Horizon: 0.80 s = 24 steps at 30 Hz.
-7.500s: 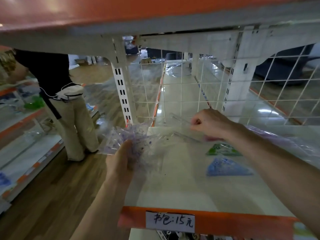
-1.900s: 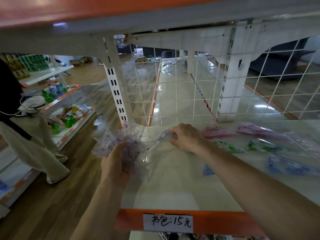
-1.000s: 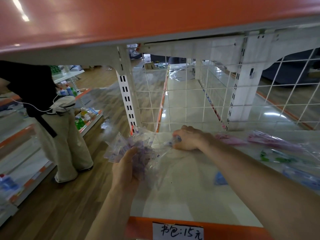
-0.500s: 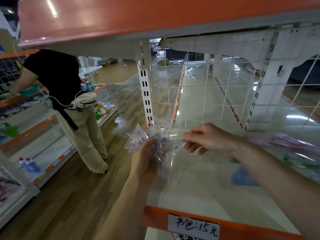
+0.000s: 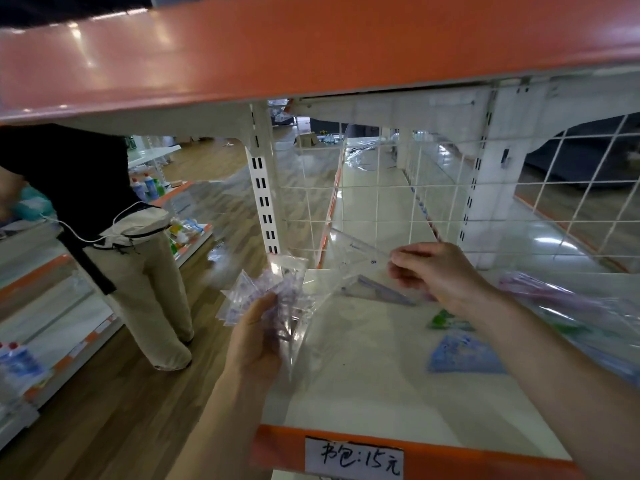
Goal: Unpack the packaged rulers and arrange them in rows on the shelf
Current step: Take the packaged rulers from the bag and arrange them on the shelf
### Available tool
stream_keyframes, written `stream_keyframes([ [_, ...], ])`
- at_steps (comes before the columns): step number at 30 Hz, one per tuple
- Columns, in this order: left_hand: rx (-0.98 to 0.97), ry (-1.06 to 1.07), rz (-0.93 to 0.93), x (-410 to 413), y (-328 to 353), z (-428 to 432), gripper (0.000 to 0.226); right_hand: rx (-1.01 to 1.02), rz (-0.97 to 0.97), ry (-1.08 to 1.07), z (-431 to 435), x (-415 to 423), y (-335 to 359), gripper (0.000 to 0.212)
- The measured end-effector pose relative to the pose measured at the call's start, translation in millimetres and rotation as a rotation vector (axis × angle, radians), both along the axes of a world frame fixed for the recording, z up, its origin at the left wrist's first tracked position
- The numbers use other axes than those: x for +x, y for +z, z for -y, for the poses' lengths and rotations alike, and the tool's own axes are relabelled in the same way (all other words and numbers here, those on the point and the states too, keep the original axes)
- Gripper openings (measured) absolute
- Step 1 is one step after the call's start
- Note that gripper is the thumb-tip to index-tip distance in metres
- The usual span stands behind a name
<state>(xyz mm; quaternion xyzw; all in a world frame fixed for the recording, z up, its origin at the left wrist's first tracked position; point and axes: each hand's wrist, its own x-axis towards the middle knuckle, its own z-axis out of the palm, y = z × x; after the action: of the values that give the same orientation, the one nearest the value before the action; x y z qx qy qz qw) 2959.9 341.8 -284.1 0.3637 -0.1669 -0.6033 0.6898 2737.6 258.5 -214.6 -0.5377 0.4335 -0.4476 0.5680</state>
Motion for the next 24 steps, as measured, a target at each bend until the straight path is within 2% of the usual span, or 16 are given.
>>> stream_keyframes([
  [1, -0.007, -0.011, 0.013, -1, 1, -1, 0.021, 0.001, 0.006, 0.003, -1, -1, 0, 0.007],
  [5, 0.019, 0.032, 0.053, 1, 1, -1, 0.041, -0.021, -0.045, 0.013, -3, -4, 0, 0.005],
  [9, 0.096, 0.357, 0.036, 11, -3, 0, 0.044, -0.022, -0.271, -0.006, -16, -7, -5, 0.005],
  [11, 0.093, 0.447, 0.057, 14, -4, -2, 0.036, -0.051, -0.460, 0.120, -32, -6, -15, 0.002],
  [13, 0.076, 0.470, 0.122, 13, -1, -9, 0.014, -0.101, -0.679, 0.323, -49, -4, -21, 0.012],
  [15, 0.061, 0.461, 0.171, 12, 2, -18, 0.006, -0.211, -0.811, 0.379, -53, -1, -21, 0.018],
  [17, 0.052, 0.442, 0.184, 16, 3, -26, 0.015, -0.398, -0.966, 0.331, -46, 1, -17, 0.017],
  [19, 0.039, 0.417, 0.133, 19, 3, -33, 0.027, -0.641, -1.199, 0.378, -41, 8, -17, 0.031],
  [22, 0.034, 0.389, 0.070, 16, 7, -40, 0.032, -0.816, -1.328, 0.743, -41, 29, -29, 0.062],
  [24, 0.040, 0.382, 0.070, 14, 8, -39, 0.029, -0.820, -1.326, 0.898, -47, 45, -31, 0.060],
])
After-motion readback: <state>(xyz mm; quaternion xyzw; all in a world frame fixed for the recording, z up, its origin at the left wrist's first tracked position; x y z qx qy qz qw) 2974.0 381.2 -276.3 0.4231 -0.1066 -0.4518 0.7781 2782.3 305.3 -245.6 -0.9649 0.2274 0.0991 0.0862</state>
